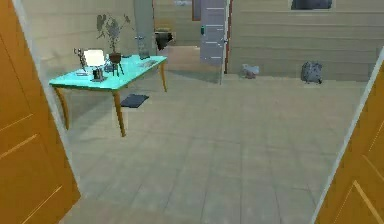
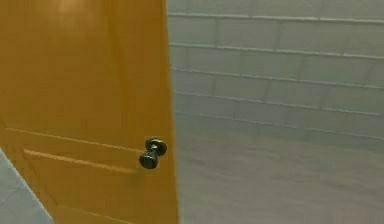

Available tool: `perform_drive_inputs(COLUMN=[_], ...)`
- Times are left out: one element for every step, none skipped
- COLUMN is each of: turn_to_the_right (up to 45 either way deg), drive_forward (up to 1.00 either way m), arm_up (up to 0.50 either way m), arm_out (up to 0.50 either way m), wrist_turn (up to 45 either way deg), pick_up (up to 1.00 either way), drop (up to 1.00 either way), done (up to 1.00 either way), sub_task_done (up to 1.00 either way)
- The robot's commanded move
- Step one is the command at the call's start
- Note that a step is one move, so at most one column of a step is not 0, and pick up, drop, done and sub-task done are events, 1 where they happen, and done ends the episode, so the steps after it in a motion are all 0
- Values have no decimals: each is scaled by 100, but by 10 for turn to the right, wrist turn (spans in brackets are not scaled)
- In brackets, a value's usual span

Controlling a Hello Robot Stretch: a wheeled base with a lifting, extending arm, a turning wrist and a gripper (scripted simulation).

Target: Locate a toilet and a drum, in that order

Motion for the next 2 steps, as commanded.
perform_drive_inputs(turn_to_the_right=[0,0], drive_forward=[100,100], arm_up=[0,0], arm_out=[0,0], wrist_turn=[0,0], pick_up=[0,0], drop=[0,0], done=[0,0], sub_task_done=[0,0])
